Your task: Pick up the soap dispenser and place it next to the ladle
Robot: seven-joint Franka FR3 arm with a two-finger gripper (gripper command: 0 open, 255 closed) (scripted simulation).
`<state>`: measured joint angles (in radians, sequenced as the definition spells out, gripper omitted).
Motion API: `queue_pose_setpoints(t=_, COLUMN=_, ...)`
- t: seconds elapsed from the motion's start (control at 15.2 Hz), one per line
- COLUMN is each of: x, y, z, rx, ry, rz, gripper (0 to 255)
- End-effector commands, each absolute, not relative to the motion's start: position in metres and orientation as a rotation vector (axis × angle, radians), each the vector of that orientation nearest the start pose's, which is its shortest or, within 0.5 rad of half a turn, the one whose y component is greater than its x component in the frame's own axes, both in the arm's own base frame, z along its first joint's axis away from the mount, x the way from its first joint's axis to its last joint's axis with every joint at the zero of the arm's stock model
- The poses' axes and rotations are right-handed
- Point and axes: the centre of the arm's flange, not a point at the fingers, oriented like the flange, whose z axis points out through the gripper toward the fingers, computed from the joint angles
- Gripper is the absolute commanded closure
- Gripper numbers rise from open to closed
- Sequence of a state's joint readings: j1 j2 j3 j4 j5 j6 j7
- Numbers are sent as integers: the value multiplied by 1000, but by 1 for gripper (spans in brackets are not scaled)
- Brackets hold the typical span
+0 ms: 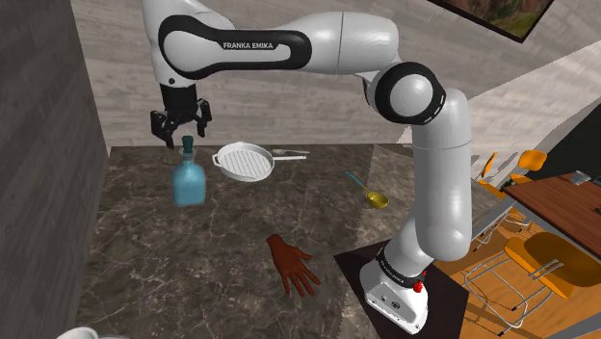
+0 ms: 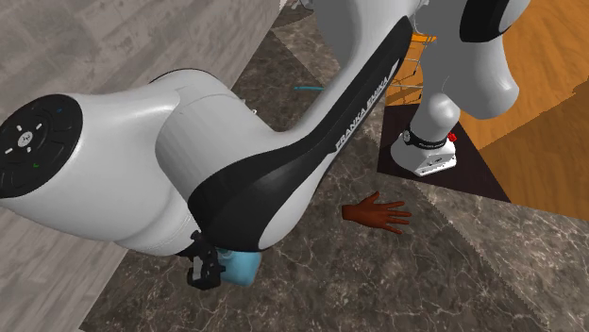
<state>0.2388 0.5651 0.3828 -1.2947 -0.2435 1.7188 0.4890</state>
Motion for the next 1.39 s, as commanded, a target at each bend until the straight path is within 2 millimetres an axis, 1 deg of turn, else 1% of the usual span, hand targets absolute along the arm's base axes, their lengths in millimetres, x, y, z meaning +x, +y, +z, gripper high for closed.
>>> queue_pose_setpoints(t=0.0, x=613, y=340, z=422, rx=-3215, ry=-220, rz=110, gripper=0)
queue_pose_setpoints(t=0.4, x=613, y=340, z=422, rx=-3215, ry=-220, rz=110, gripper=0)
queue_pose_setpoints(t=0.46, x=613, y=340, z=422, rx=-3215, ry=-220, rz=110, gripper=255)
queue_pose_setpoints(t=1.06, x=613, y=340, z=422, rx=-3215, ry=-220, rz=110, gripper=255)
queue_pose_setpoints(t=1.32, x=613, y=340, z=443, rx=-3215, ry=-220, rz=110, gripper=255)
